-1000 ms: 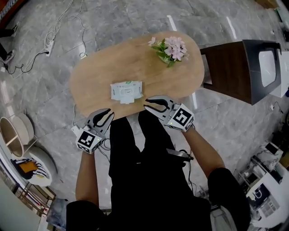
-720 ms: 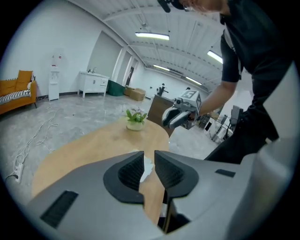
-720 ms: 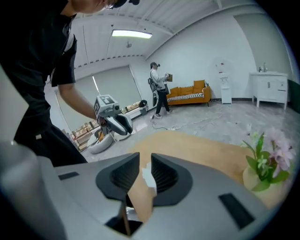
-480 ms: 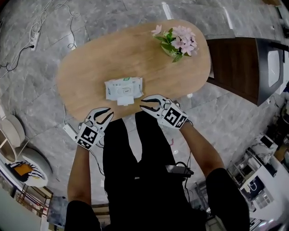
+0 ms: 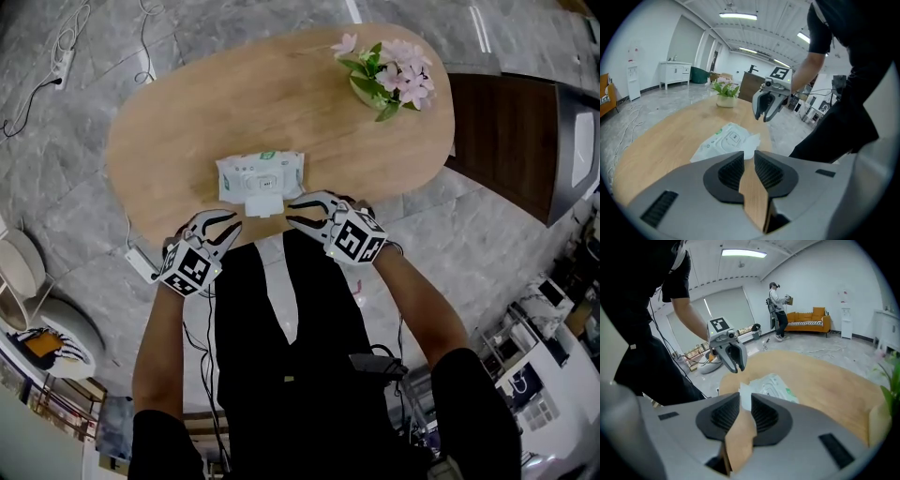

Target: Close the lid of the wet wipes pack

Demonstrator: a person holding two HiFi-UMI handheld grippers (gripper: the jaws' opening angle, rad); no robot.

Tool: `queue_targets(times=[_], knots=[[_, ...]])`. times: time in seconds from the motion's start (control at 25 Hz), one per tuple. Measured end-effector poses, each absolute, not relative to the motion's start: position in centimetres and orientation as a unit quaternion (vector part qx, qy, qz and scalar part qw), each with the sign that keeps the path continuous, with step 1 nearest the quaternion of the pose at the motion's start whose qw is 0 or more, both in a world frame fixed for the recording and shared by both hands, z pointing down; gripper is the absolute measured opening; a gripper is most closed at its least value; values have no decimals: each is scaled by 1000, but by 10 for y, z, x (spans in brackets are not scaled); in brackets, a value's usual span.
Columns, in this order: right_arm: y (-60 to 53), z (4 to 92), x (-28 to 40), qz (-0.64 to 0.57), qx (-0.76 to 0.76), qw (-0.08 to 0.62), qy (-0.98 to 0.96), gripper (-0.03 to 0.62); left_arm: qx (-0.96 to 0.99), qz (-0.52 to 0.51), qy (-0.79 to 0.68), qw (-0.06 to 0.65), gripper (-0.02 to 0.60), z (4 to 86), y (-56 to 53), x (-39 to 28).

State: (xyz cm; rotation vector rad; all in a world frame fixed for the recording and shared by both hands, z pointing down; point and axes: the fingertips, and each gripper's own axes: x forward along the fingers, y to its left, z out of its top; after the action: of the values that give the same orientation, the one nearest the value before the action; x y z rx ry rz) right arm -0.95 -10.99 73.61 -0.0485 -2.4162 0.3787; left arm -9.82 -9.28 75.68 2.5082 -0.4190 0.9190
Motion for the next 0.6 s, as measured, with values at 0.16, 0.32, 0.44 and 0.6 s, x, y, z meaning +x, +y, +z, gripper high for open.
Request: queue_targets(times=[0.16, 0.32, 0.44, 0.6], knots=[[-102, 749, -13, 126, -37, 356, -925, 83, 908, 341, -132, 204, 80, 766, -90, -94], [-96, 761, -12, 105, -54, 373, -920, 83, 910, 354, -114, 185, 80, 773, -87, -88], [-96, 766, -13, 90, -55, 378, -920, 83, 910, 363, -100, 172, 78, 777, -84, -83], [-93, 773, -15, 75, -69, 385, -917, 83, 911, 369, -91, 162, 74, 781, -85, -79]])
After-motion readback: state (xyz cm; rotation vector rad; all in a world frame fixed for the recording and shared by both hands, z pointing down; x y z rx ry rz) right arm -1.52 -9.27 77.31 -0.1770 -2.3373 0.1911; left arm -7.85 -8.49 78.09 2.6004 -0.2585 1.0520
